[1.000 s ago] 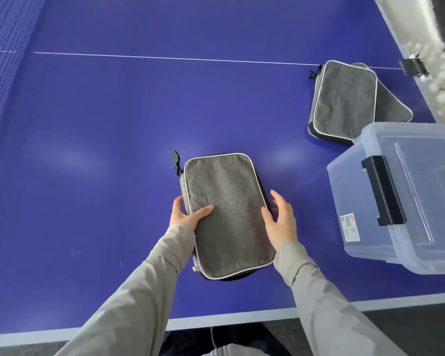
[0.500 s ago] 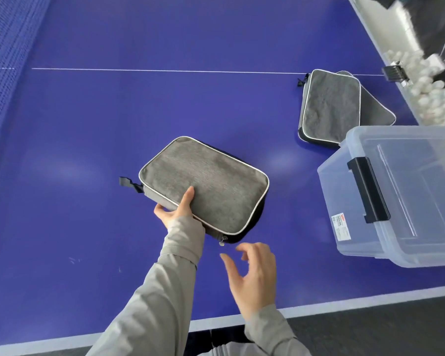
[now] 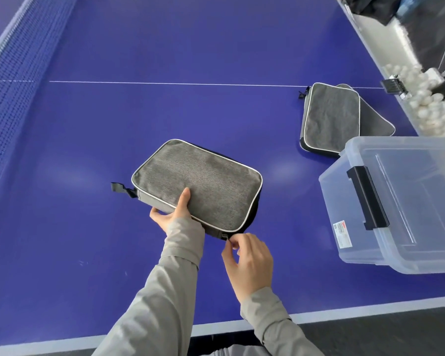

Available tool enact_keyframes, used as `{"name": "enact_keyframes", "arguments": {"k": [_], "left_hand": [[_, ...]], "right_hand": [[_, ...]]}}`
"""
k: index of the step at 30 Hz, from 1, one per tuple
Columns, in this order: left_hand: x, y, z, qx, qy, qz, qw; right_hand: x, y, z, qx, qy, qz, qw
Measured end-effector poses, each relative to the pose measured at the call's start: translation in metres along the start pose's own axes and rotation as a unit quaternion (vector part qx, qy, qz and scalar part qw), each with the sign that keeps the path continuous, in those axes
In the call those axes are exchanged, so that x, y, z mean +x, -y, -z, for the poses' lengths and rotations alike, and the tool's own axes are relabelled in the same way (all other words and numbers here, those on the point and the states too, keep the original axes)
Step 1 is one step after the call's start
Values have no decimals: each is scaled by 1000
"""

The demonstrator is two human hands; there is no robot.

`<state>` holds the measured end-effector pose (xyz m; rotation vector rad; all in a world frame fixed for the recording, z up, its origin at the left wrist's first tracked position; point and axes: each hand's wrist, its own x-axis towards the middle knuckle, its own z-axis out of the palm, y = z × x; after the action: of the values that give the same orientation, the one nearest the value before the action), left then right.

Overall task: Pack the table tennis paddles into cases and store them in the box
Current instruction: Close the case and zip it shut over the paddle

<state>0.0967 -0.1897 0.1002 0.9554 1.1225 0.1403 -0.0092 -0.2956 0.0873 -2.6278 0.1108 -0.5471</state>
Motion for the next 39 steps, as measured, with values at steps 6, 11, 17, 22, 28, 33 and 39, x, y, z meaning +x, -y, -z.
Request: {"name": "enact_keyframes", "arguments": {"k": [6,11,17,22,28,33,39], "left_hand": [[3,-12,11,20,12,3,1000],[1,-13,18,40,53,4,998],[5,-21,30,83,116,-10,990],[9,-30,40,109,170,-19,979],[12,-40,48,138,237,-33,961],[14,-47,54,187,290,-63,936],[12,-53,57,223,346,-82,907]], "right_hand": [[3,-17,16,22,11,-64,998],[21,-38,21,68,34,-161,984],[43,-70,28,142,47,-239,959],[52,-76,32,166,57,-205,963],[67,-79,35,301,96,-231,920],[84,-74,33,348,151,-233,896],[108,-64,30,350,159,-229,894]]}}
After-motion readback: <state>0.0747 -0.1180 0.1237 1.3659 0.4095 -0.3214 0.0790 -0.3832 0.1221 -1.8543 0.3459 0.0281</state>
